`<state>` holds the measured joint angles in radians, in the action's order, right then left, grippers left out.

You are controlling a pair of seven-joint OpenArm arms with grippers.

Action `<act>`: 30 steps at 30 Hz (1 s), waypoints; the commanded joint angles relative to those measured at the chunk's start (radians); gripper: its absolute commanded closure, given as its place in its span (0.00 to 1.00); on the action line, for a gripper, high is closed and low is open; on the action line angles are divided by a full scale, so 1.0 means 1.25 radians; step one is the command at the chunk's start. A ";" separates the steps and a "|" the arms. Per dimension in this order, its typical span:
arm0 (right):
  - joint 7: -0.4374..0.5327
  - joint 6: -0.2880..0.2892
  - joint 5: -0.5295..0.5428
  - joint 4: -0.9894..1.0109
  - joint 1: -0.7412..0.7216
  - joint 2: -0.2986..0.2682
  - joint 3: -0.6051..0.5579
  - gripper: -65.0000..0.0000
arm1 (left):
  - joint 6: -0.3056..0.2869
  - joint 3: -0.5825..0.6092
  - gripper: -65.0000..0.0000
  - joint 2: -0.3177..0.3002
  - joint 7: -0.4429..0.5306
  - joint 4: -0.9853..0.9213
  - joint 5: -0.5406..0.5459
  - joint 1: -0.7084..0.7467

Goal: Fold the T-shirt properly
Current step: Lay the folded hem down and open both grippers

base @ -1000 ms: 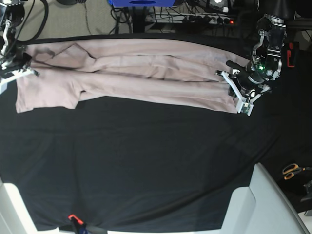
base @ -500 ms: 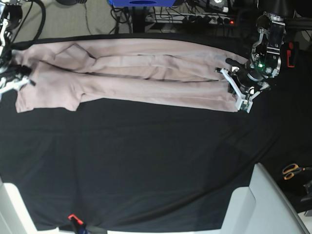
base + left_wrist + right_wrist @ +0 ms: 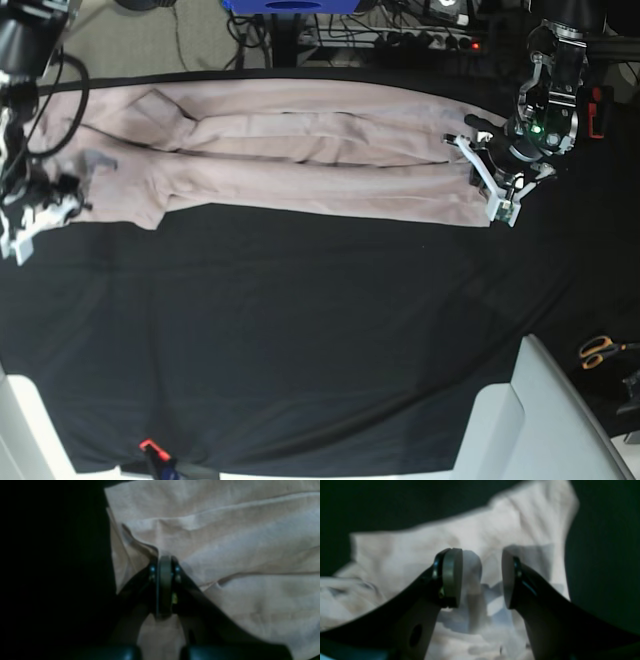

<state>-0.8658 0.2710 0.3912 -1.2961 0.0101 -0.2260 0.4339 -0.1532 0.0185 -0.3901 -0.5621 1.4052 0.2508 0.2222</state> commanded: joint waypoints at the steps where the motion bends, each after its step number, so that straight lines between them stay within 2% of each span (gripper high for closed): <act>1: 0.025 0.001 -0.001 -0.008 -0.012 -0.021 0.005 0.63 | 0.007 -0.007 1.00 -0.013 0.010 0.013 -0.001 -0.002; 7: 0.043 0.001 -0.003 -0.003 -0.012 -0.022 0.005 0.63 | 0.007 -0.012 1.00 -0.011 0.010 0.013 0.000 -0.002; 12: 0.044 0.004 -0.063 -0.003 -0.014 -0.019 0.005 0.63 | 0.007 -0.100 1.00 -0.006 0.010 0.013 -0.001 0.013; 22: 0.046 0.005 -0.062 -0.013 -0.014 0.002 0.005 0.64 | 0.007 -0.098 1.00 0.009 0.010 0.014 -0.001 0.018; 30: 0.081 0.005 -0.062 -0.137 0.023 0.032 0.007 0.64 | 0.007 -0.098 1.00 0.012 0.010 0.014 -0.001 0.012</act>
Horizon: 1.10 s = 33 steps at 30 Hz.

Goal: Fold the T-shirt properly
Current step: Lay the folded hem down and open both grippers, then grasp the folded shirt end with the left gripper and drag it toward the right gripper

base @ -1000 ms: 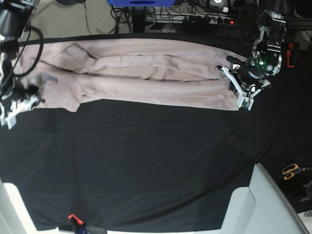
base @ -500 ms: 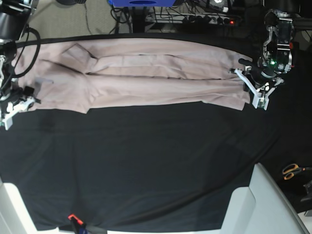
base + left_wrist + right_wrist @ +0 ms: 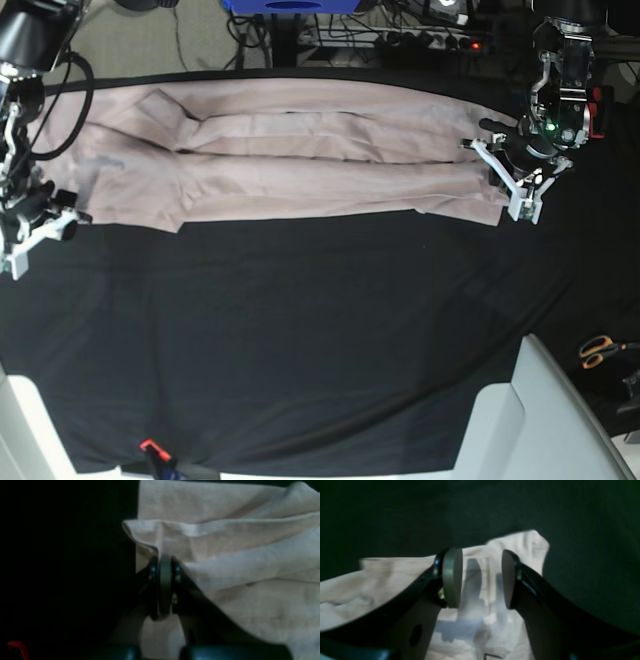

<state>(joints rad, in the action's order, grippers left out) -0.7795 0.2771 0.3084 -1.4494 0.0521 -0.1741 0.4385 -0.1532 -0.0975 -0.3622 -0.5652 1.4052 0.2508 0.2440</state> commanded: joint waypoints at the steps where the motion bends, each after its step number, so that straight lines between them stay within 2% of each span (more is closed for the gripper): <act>1: 0.012 0.000 0.004 -0.026 -0.007 -0.002 0.005 0.64 | 0.007 -0.005 1.00 -0.010 0.012 0.014 -0.001 -0.006; 13: 0.012 0.000 0.006 -0.046 0.003 0.017 0.007 0.64 | 0.007 -0.005 0.99 -0.001 0.012 0.027 0.002 -0.003; 17: 0.012 0.000 0.006 -0.043 0.004 0.021 0.003 0.64 | 0.007 -0.013 0.53 0.004 0.008 0.095 0.005 0.013; 21: 0.012 0.000 0.002 -0.042 0.004 0.038 0.002 0.64 | 0.007 -0.015 0.25 0.001 0.006 0.187 0.005 0.034; 24: 0.013 0.000 0.002 -0.042 0.012 0.041 0.002 0.64 | 0.003 -0.065 0.11 0.006 -0.016 0.261 0.006 0.064; 27: 0.013 0.000 0.003 -0.046 0.020 0.041 0.002 0.64 | 0.000 -0.164 0.08 0.038 -0.057 0.270 0.017 0.061; 29: 0.014 0.000 0.003 -0.048 0.035 0.041 0.002 0.64 | -0.038 -0.245 0.08 0.047 -0.069 0.216 0.075 0.057; 31: 0.015 0.000 0.004 -0.069 0.056 0.043 0.002 0.64 | -0.120 -0.302 0.07 0.042 -0.070 0.152 0.165 0.056; 33: 0.015 0.000 0.003 -0.097 0.074 0.064 0.007 0.64 | -0.222 -0.333 0.07 0.006 -0.070 0.076 0.249 0.057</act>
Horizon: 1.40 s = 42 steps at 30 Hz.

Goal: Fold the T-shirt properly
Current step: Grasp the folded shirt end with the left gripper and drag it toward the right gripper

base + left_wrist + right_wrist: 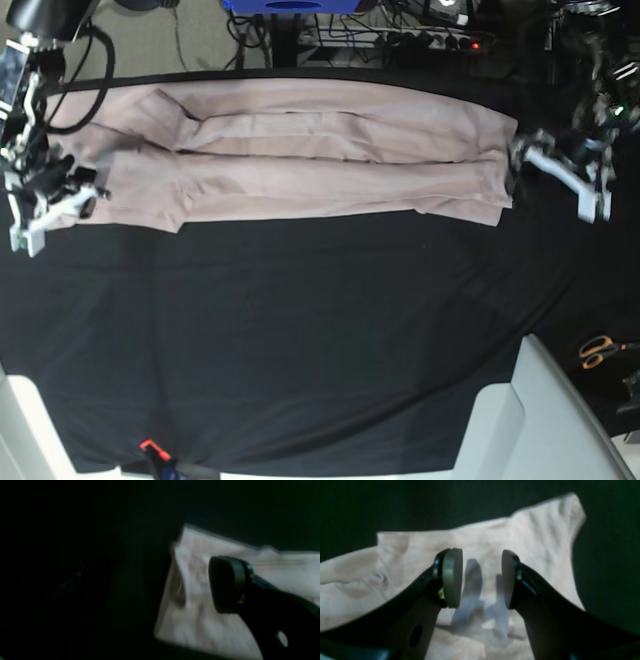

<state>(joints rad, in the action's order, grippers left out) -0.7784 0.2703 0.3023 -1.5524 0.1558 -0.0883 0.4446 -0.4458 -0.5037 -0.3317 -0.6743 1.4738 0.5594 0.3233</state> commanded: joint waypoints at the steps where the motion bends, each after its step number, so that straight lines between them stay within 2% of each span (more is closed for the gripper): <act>1: 0.017 0.005 0.007 -0.033 0.002 0.003 0.002 0.64 | -0.044 -0.008 0.07 -0.041 0.017 -0.028 0.043 -0.006; 3: 0.039 0.005 0.007 -0.062 0.028 0.010 0.000 0.64 | -0.126 -0.008 0.07 -0.061 0.021 -0.111 0.093 -0.025; 5: 0.070 0.005 0.007 -0.083 0.051 0.015 -0.003 0.64 | -0.199 -0.008 0.07 -0.065 0.022 -0.182 0.092 -0.052; 9: 0.086 0.005 0.005 -0.083 0.061 0.030 -0.003 0.64 | -0.202 -0.008 0.07 -0.051 0.023 -0.208 0.039 -0.079; 14: 0.084 0.005 0.005 -0.083 0.063 0.033 -0.003 0.64 | -0.202 -0.003 0.08 0.002 0.023 -0.219 -0.016 -0.112; 20: 0.086 0.005 0.005 -0.086 0.070 0.033 -0.003 0.64 | -0.202 0.097 0.09 0.016 0.027 -0.269 -0.039 -0.139; 22: 0.086 0.005 0.005 -0.087 0.072 0.032 -0.003 0.64 | -0.202 0.118 0.11 0.016 0.051 -0.289 -0.039 -0.148; 24: 0.086 0.005 0.005 -0.087 0.074 0.031 -0.003 0.64 | -0.202 0.120 0.27 0.016 0.076 -0.309 -0.039 -0.148; 29: 0.086 0.005 0.005 -0.086 0.074 0.028 -0.002 0.64 | -0.202 0.113 0.96 0.013 0.090 -0.335 -0.039 -0.152; 30: 0.086 0.005 0.005 -0.084 0.074 0.028 -0.002 0.64 | -0.202 0.113 1.00 0.013 0.090 -0.333 -0.039 -0.154; 35: 0.086 0.005 0.005 -0.082 0.074 0.032 -0.003 0.64 | -0.202 0.111 1.00 0.013 0.090 -0.257 -0.039 -0.145; 42: 0.086 0.005 0.005 -0.082 0.074 0.030 -0.003 0.64 | 0.016 0.123 1.00 0.017 0.109 -0.018 -0.039 -0.060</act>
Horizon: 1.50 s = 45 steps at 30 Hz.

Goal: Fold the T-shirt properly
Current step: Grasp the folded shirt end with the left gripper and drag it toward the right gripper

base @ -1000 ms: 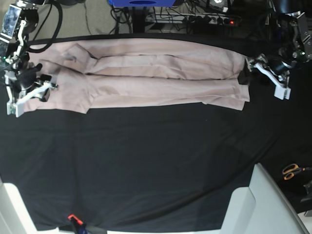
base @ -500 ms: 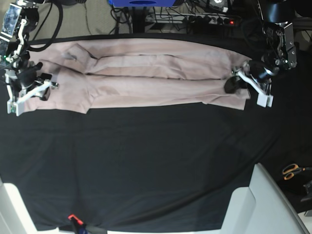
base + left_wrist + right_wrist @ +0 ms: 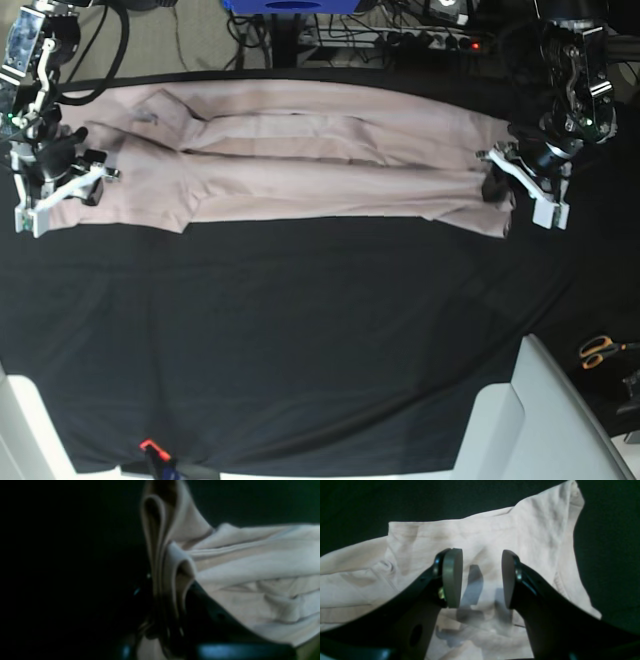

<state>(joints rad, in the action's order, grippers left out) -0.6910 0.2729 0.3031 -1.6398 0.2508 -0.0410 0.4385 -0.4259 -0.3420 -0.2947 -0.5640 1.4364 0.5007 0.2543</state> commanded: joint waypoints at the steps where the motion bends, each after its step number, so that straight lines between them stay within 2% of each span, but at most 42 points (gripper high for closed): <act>1: 0.016 0.003 0.005 -0.012 -0.002 -0.007 0.002 0.64 | 0.033 -0.004 1.00 -0.010 0.021 0.034 0.006 0.000; 5: 0.016 0.003 0.005 -0.012 -0.004 -0.007 0.002 0.64 | 0.138 0.072 1.00 -0.002 0.020 0.095 0.004 0.016; 9: 0.015 0.003 0.005 -0.012 -0.005 -0.008 0.002 0.64 | 0.189 0.183 1.00 0.007 0.020 0.135 -0.030 0.018; 13: 0.015 0.003 0.005 -0.012 -0.002 -0.008 0.005 0.64 | 0.226 0.253 1.00 0.047 0.019 0.142 -0.035 0.014; 19: 0.011 0.003 0.005 -0.012 -0.002 -0.010 0.005 0.64 | 0.230 0.328 1.00 0.093 0.019 0.164 -0.039 0.013; 28: 0.011 0.003 0.005 -0.012 -0.002 -0.010 0.003 0.64 | 0.231 0.462 1.00 0.110 0.019 0.150 -0.039 -0.043; 38: 0.011 0.003 0.005 -0.012 -0.002 -0.010 0.006 0.64 | 0.233 0.608 1.00 0.122 0.019 0.068 -0.039 -0.107; 42: 0.011 0.003 0.005 -0.012 -0.002 -0.010 0.007 0.64 | 0.296 0.613 1.00 0.132 0.019 0.069 -0.039 -0.106; 45: 0.011 0.003 0.005 -0.012 -0.002 -0.010 0.007 0.64 | 0.318 0.613 1.00 0.130 0.017 0.085 -0.032 -0.100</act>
<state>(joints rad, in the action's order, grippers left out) -0.6952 0.2729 0.3027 -1.6398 0.2527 -0.0437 0.4412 -0.0238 0.4252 -0.1364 -0.5629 1.5181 0.4484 0.1356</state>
